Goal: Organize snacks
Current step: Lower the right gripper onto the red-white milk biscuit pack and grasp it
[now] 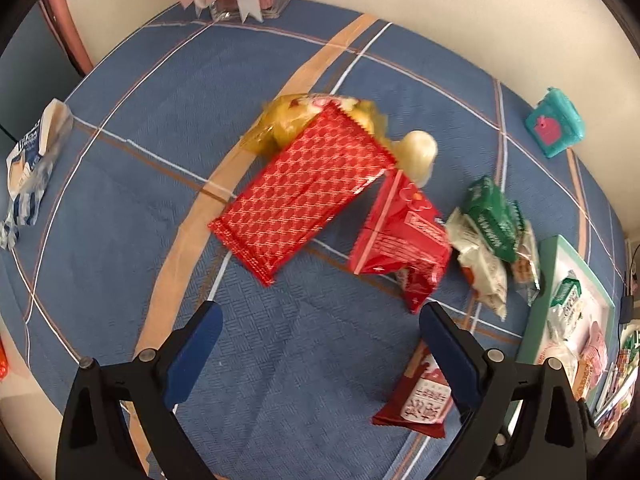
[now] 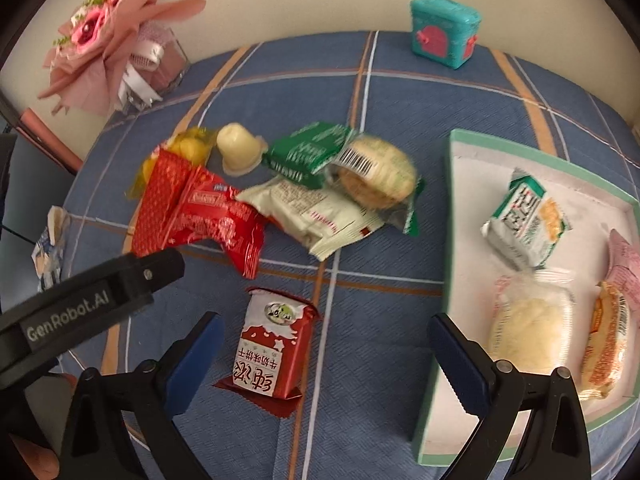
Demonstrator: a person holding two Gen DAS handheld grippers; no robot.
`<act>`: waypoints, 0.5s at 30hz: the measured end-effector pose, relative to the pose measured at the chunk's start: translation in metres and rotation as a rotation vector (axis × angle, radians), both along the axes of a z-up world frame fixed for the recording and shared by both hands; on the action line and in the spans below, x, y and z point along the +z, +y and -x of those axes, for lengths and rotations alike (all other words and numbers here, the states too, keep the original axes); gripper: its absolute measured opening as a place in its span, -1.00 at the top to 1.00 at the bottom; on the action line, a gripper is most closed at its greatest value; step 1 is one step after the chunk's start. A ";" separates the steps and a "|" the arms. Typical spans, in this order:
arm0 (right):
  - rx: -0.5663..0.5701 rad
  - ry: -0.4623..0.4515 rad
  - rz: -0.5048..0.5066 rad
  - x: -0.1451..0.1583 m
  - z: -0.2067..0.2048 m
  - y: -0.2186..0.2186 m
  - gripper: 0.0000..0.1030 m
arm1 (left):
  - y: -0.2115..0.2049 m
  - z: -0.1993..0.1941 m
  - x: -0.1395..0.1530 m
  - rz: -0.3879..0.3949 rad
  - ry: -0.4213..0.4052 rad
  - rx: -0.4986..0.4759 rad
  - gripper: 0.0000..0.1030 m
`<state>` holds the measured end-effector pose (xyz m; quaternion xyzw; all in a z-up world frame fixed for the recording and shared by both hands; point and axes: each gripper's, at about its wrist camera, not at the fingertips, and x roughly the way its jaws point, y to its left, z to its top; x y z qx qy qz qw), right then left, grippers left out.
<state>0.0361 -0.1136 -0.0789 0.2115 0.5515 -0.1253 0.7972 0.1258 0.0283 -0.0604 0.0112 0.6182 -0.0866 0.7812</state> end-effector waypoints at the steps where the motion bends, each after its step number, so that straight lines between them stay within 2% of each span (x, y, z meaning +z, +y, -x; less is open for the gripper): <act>1: 0.002 0.005 -0.001 -0.002 -0.001 0.003 -0.98 | 0.004 -0.001 -0.003 -0.004 0.002 0.009 -0.92; 9: 0.055 0.050 0.020 -0.021 -0.008 0.027 -0.88 | 0.022 -0.006 -0.024 -0.004 0.051 0.047 -0.92; 15: 0.088 0.076 0.059 -0.035 -0.012 0.040 -0.78 | 0.024 -0.006 -0.025 0.003 0.047 0.039 -0.92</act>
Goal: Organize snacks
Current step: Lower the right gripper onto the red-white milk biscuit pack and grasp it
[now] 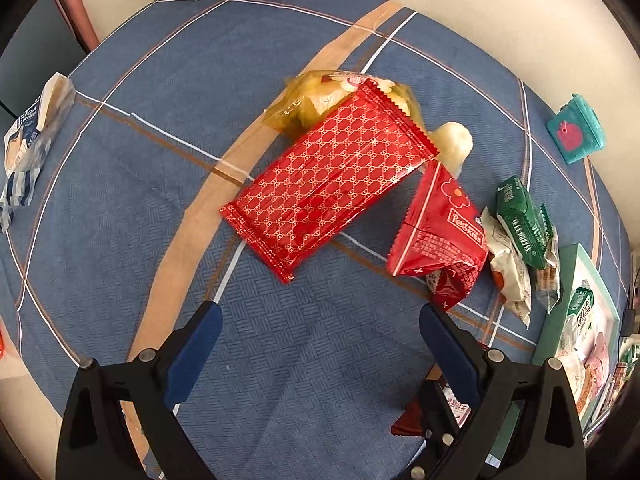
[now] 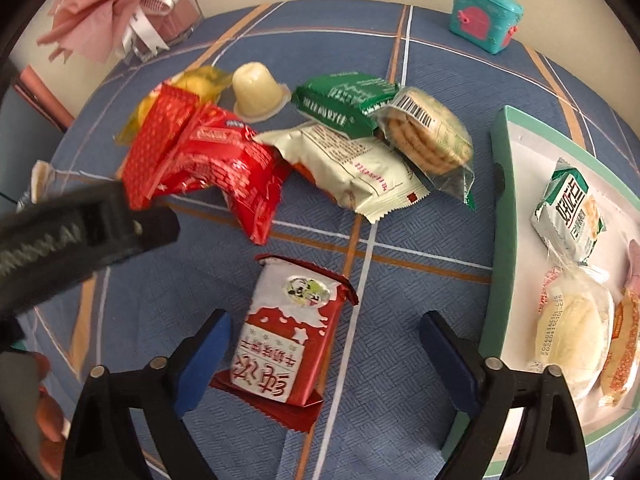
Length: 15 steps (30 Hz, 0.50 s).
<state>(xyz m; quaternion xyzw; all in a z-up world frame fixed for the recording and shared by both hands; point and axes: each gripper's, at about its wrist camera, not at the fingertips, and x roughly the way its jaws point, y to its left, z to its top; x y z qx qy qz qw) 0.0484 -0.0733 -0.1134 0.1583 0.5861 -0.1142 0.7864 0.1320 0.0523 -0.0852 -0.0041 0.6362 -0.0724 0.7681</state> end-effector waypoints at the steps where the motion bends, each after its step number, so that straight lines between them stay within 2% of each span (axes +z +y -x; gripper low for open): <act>1: -0.004 -0.003 -0.002 -0.001 0.002 -0.001 -0.76 | -0.002 -0.002 -0.001 0.000 -0.001 -0.001 -0.92; 4: -0.016 -0.016 -0.003 0.001 0.006 -0.004 -0.56 | -0.008 -0.002 0.002 0.005 0.000 -0.002 -0.92; 9: 0.004 -0.038 -0.028 0.005 0.006 0.003 -0.01 | -0.014 0.000 0.007 0.035 0.003 -0.009 -0.92; 12: 0.009 -0.040 -0.058 0.005 0.006 0.005 0.14 | -0.017 0.002 0.009 0.063 0.005 -0.016 -0.92; 15: 0.008 -0.043 -0.073 0.003 0.005 0.003 0.19 | -0.020 0.002 0.010 0.081 0.007 -0.020 -0.92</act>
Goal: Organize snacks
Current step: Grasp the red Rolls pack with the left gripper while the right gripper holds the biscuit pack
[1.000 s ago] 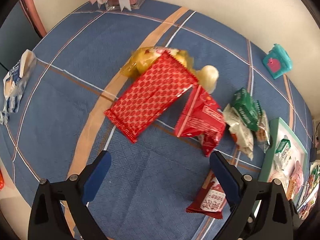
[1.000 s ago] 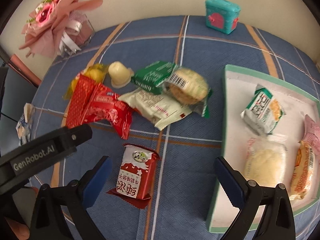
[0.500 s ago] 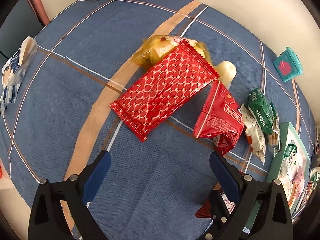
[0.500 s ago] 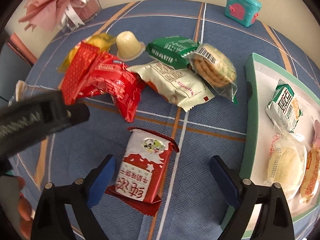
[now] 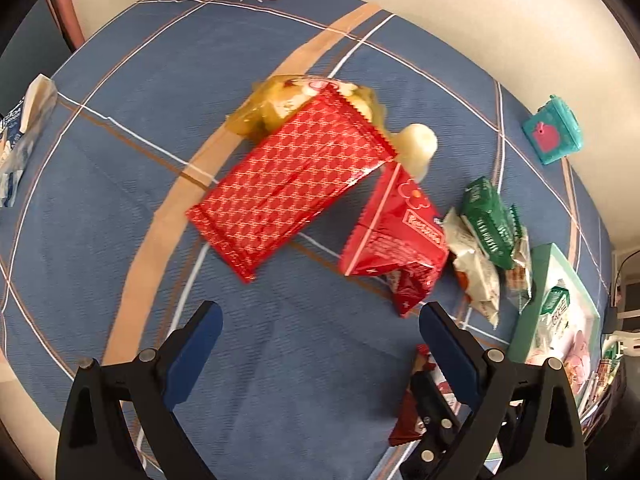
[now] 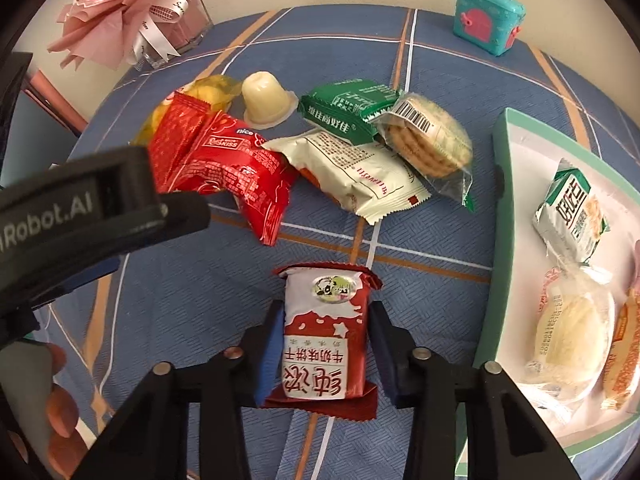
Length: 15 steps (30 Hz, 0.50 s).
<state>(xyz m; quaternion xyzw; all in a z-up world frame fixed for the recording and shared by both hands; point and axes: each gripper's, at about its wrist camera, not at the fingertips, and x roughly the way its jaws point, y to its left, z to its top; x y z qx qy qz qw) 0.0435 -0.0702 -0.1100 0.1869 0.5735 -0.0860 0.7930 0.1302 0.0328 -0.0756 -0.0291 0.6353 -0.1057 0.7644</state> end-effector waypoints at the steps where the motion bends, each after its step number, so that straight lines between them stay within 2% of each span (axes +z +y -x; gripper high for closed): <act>1: 0.000 -0.001 0.000 0.000 0.001 0.000 0.19 | -0.001 0.000 -0.001 0.005 -0.001 -0.002 -0.92; 6: -0.024 -0.018 -0.022 0.018 0.005 -0.025 0.19 | -0.004 -0.002 0.002 0.030 -0.012 -0.002 -0.92; 11: -0.066 -0.072 -0.029 0.041 0.011 -0.042 0.19 | -0.006 -0.007 0.010 0.063 -0.026 0.011 -0.90; 13: -0.079 -0.086 -0.014 0.047 0.011 -0.048 0.19 | -0.009 -0.009 0.011 0.074 -0.027 0.010 -0.86; 15: -0.092 -0.093 0.005 0.051 0.012 -0.056 0.19 | -0.014 -0.012 0.009 0.091 -0.021 0.008 -0.73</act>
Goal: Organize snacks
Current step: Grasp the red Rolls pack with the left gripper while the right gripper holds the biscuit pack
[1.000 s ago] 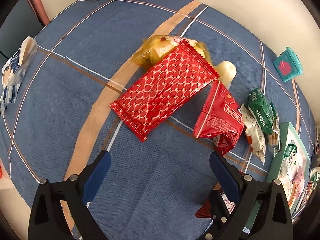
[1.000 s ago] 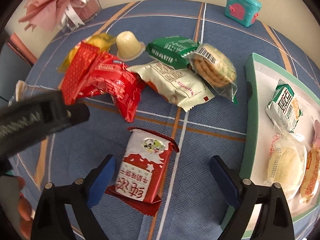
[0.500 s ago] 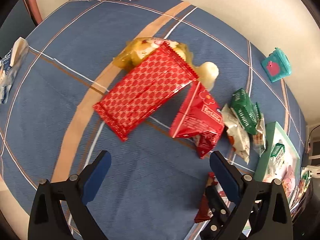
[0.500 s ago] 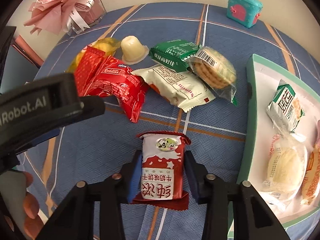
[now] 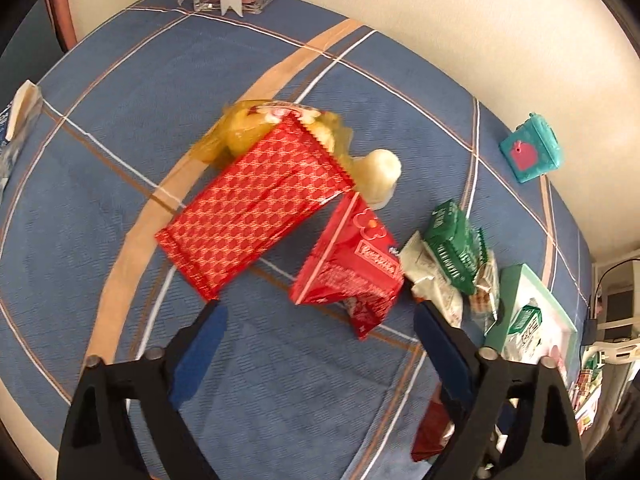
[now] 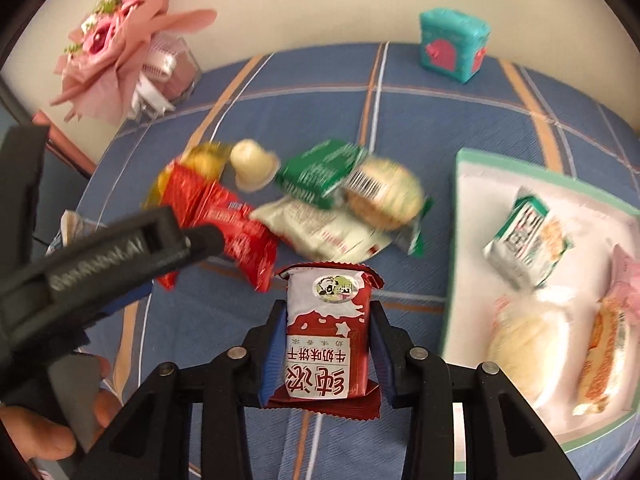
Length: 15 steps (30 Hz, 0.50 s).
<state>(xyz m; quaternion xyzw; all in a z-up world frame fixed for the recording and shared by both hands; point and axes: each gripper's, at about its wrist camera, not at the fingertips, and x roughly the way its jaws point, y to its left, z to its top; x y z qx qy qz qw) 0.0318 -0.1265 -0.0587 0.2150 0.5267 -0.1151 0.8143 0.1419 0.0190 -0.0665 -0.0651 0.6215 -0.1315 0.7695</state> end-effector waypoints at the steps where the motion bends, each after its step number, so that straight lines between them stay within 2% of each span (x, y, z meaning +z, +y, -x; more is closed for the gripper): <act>1: -0.009 0.000 0.005 0.001 0.000 -0.004 0.19 | -0.004 -0.004 0.001 0.008 0.005 0.001 -0.72; 5: -0.037 -0.002 -0.004 0.002 -0.003 -0.019 0.19 | -0.019 -0.016 -0.003 0.036 0.010 0.009 -0.70; 9: -0.049 -0.006 -0.013 0.005 -0.002 -0.028 0.19 | -0.033 -0.025 -0.011 0.045 0.013 0.020 -0.57; 14: -0.058 -0.005 -0.018 0.001 -0.006 -0.030 0.19 | -0.041 -0.031 -0.017 0.055 0.011 0.040 -0.52; 15: -0.060 -0.004 -0.019 0.000 -0.006 -0.030 0.19 | -0.042 -0.030 -0.018 0.053 0.006 0.040 -0.40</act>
